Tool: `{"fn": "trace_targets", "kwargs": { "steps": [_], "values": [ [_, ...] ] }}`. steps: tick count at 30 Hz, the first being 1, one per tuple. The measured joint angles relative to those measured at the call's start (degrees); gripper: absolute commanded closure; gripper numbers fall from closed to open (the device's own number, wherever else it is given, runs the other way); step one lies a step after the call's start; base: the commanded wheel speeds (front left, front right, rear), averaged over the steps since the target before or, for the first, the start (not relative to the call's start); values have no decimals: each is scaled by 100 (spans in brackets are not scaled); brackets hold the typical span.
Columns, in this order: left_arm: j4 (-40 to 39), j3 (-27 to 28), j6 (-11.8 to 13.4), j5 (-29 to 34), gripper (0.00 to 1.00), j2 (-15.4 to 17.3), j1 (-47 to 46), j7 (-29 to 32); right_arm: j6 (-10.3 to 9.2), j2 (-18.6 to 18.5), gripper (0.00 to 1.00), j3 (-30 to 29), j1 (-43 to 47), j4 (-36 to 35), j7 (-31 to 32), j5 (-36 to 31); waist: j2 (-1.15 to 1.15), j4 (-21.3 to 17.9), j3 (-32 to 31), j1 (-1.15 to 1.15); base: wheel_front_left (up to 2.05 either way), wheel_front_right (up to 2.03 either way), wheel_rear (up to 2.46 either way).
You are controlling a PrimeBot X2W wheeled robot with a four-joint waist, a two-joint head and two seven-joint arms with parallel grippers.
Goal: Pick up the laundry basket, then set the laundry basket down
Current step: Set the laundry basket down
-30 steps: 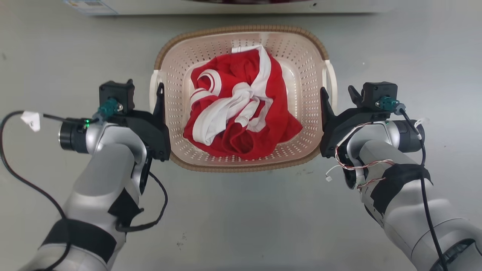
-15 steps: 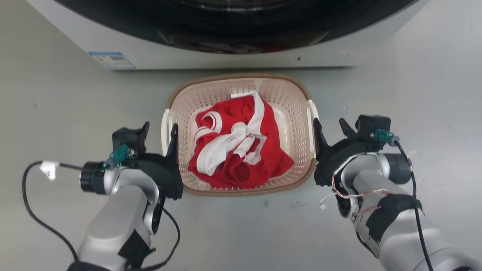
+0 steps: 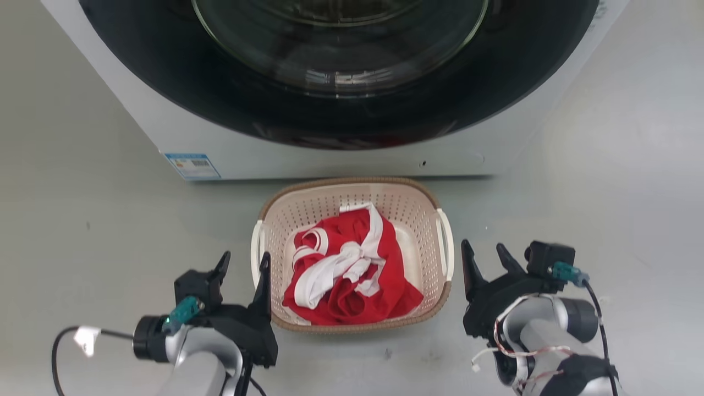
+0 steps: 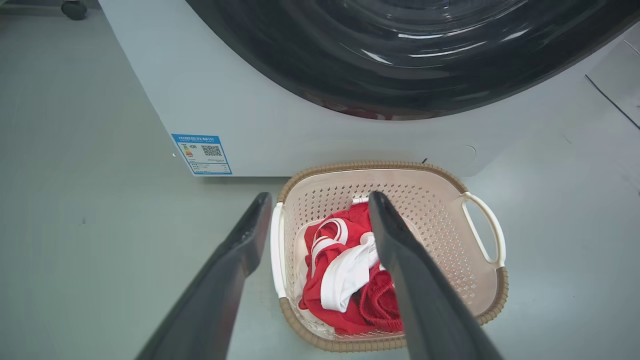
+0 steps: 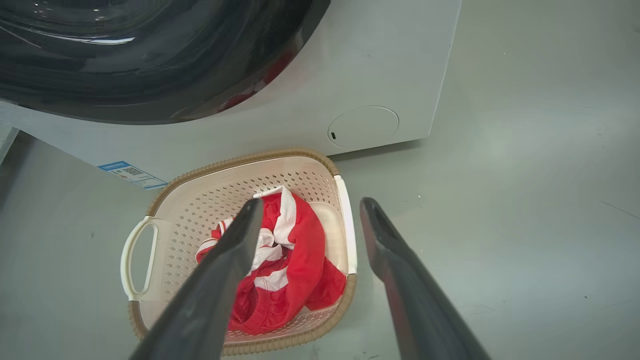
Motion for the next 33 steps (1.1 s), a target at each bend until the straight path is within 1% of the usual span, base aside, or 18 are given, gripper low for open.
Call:
{"fn": "trace_targets", "kwargs": {
  "steps": [8,13,15,16,23,33],
  "values": [
    [-728,246,151,210,0,38,1038,0,0,-24,0,-516,1030,-611,1,-491,0,-4,-683,-1,0,0,0],
    [-1193,402,191,423,0,108,1653,0,0,-23,0,-777,1631,-1065,0,-857,0,-7,-1084,0,0,0,0],
    [-1280,442,208,426,0,114,1761,0,0,-23,0,-837,1745,-1154,1,-934,0,-9,-1158,0,0,0,0],
    [-1449,517,209,472,0,134,1967,0,0,-21,0,-967,1969,-1343,1,-1060,0,-14,-1305,0,0,0,0],
    [-1994,749,241,717,0,189,2575,0,0,-2,0,-1396,2692,-2097,0,-1673,0,-57,-1756,0,0,0,0],
    [-2599,1049,260,906,0,193,3298,0,0,51,0,-1891,3560,-3184,0,-2430,0,-163,-2183,1,0,0,0]
  ]
}}
